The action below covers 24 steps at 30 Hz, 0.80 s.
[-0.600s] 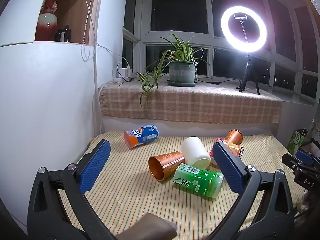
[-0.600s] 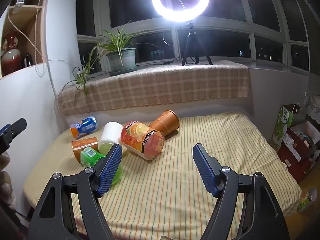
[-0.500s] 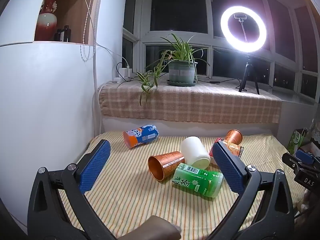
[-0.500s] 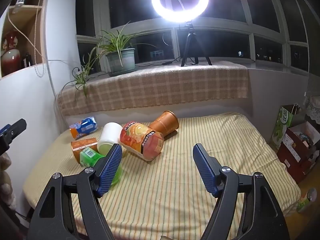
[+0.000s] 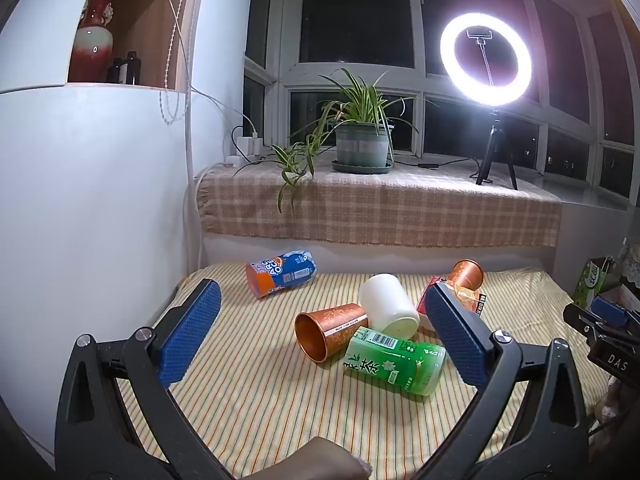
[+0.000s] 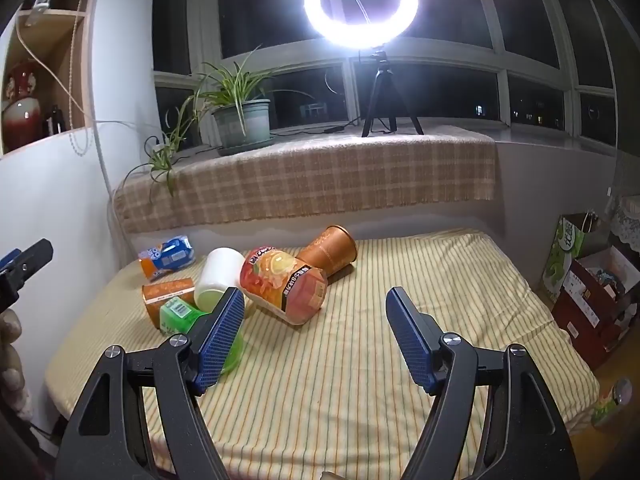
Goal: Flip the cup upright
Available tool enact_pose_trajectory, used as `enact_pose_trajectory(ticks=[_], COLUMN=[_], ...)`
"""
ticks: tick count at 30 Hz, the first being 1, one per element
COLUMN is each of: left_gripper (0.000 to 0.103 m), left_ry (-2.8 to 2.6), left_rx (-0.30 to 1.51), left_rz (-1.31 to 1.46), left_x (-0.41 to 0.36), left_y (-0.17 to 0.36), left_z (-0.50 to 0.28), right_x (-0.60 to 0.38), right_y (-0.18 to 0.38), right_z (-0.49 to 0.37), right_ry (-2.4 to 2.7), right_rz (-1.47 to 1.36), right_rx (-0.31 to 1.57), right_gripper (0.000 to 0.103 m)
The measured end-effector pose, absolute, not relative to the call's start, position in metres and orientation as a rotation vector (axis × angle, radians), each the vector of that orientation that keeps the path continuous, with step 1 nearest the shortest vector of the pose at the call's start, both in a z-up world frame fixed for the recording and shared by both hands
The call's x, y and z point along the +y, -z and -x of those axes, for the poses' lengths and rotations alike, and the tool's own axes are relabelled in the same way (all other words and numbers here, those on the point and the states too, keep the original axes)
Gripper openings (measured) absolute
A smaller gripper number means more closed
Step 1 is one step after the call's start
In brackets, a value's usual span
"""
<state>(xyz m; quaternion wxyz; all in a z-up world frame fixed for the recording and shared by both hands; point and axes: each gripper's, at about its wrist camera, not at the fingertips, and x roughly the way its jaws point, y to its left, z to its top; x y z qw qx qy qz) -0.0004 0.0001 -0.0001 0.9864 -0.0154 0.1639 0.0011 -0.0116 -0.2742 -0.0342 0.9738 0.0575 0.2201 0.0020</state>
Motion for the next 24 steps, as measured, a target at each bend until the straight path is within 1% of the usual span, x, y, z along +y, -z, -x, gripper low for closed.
enact_pose_trajectory(ticks=[24], left_gripper=[0.103], left_ry=[-0.001], left_rx=[0.329], left_rz=[0.034], left_x=[0.0002], left_y=[0.0001], left_z=[0.0004], right_x=[-0.2704], right_y=[0.0346], right_z=[0.0109], right_ry=[0.003], right_rz=[-0.101], right_rx=[0.44], right_gripper=[0.073])
